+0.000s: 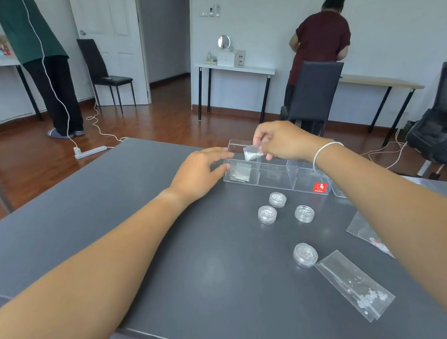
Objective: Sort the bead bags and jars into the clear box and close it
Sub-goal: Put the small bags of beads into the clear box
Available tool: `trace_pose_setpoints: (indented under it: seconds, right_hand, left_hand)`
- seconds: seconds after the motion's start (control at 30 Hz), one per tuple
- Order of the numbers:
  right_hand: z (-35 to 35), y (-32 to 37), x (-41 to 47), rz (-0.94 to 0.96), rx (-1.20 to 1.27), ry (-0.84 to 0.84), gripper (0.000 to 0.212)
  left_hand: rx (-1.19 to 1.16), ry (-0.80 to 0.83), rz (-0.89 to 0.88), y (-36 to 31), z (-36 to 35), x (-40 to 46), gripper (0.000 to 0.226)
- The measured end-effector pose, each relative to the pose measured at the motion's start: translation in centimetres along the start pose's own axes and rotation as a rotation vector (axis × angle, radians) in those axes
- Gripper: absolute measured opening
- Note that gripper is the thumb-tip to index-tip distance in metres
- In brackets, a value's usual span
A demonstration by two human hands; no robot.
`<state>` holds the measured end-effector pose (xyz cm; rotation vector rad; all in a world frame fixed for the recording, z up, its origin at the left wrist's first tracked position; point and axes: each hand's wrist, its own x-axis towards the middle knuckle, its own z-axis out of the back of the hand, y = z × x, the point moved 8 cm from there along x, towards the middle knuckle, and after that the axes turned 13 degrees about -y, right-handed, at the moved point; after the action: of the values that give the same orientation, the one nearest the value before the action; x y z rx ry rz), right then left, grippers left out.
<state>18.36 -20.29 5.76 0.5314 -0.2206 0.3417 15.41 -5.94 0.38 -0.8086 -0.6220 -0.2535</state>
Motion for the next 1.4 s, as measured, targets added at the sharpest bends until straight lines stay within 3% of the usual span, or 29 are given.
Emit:
trace_pose_setpoints:
  seconds: [0.27,0.5,0.9,1.07,1.4]
  right_hand:
    - [-1.8,1.2,0.4,0.119,-0.105,0.087,0.027]
    - [-3.0,1.0,0.8,0.103,-0.173,0.127,0.02]
    - [-3.6,-0.3,0.3,0.032,-0.035,0.107,0.023]
    - [-2.8,-0.6,0.6,0.02,-0.061,-0.049,0.025]
    - [0.6,-2.1,-3.7,0.066,0.165,-0.317,0.016]
  left_hand:
    - [-0.096,-0.031,0.079,0.7,-0.1,0.0,0.023]
    - [-0.154,-0.039,0.12,1.1,0.3,0.2,0.014]
    - [-0.151,-0.041,0.117,1.0,0.0,0.2,0.012]
    - [-0.172,-0.054,0.113,1.0,0.5,0.3,0.013]
    - [-0.157,-0.061,0.096,1.0,0.7,0.2,0.017]
